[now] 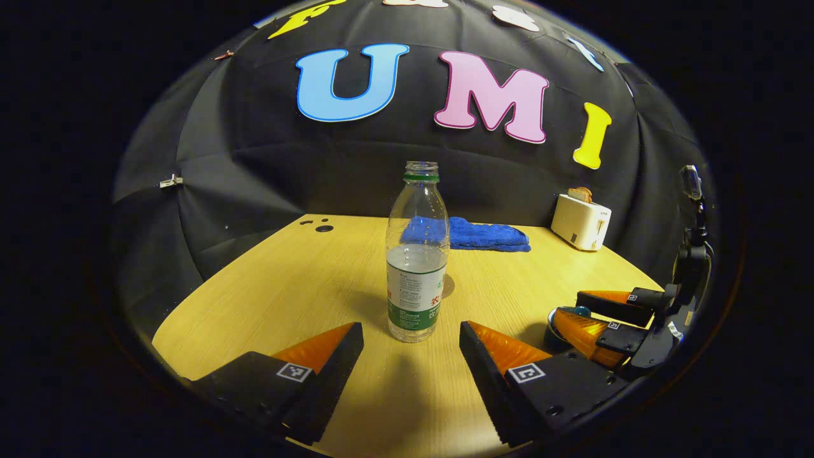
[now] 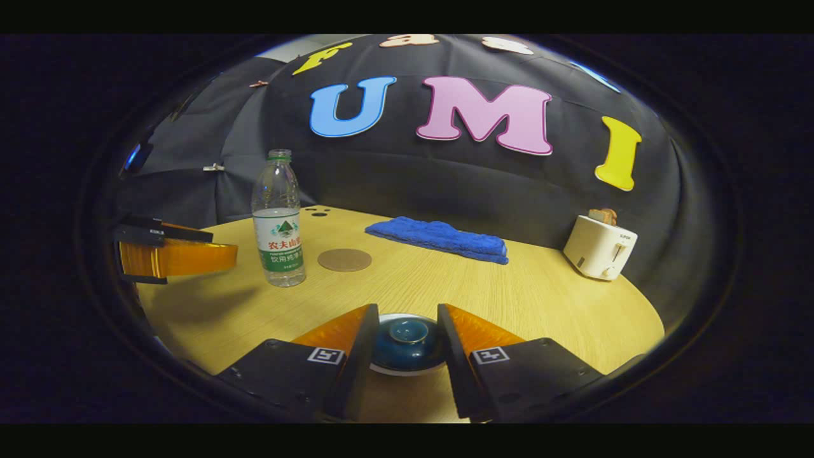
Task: Open the teacup lid with one hand, grasp the water bottle and pour water into the teacup with the other hand; after pouring, place the water bottle on the coaster and then close the teacup lid.
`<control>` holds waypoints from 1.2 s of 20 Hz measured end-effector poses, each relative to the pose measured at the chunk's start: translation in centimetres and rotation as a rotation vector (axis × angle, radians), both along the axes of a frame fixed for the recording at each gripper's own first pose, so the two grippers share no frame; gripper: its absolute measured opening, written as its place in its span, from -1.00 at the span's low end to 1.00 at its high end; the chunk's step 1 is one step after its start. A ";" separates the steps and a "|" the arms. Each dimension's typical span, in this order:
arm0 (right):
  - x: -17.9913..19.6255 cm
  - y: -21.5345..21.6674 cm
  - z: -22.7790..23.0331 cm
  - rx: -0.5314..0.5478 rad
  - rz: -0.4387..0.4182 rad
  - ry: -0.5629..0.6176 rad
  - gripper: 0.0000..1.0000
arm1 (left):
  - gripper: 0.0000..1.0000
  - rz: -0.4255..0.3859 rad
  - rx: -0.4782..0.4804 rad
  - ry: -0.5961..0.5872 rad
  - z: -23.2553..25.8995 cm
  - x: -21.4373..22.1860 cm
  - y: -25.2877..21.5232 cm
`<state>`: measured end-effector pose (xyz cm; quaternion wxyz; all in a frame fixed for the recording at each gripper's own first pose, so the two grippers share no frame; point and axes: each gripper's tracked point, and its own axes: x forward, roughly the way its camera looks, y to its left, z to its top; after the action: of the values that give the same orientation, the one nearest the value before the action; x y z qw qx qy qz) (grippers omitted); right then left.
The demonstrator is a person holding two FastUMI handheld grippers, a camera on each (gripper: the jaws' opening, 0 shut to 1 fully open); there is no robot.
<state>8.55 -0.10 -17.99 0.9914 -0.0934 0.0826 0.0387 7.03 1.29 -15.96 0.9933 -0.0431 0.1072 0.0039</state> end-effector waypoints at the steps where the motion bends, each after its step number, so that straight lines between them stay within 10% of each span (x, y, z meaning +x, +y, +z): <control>1: 0.2 0.1 -0.1 0.007 0.005 0.006 0.13 | 0.92 0.001 0.002 0.000 0.1 0.0 0.0; 3: 0.3 0.0 0.0 0.015 0.001 0.015 -0.24 | 0.92 0.003 -0.001 0.001 0.1 0.0 0.0; 10: 0.2 0.2 0.0 0.055 0.024 0.084 -0.30 | 0.92 0.016 -0.012 -0.002 0.3 0.1 0.3; 11: 0.1 0.2 0.0 0.059 0.029 0.092 -0.55 | 0.92 0.016 -0.009 -0.005 0.2 0.0 0.3; 24: 0.6 -0.1 4.6 0.089 0.037 0.053 -0.57 | 0.92 -0.061 0.004 -0.039 0.3 5.1 0.4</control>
<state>9.14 -0.18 -13.36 0.9912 -0.0498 0.1054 0.0632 12.09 1.66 -15.70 0.9949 -0.0378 0.0890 -0.0269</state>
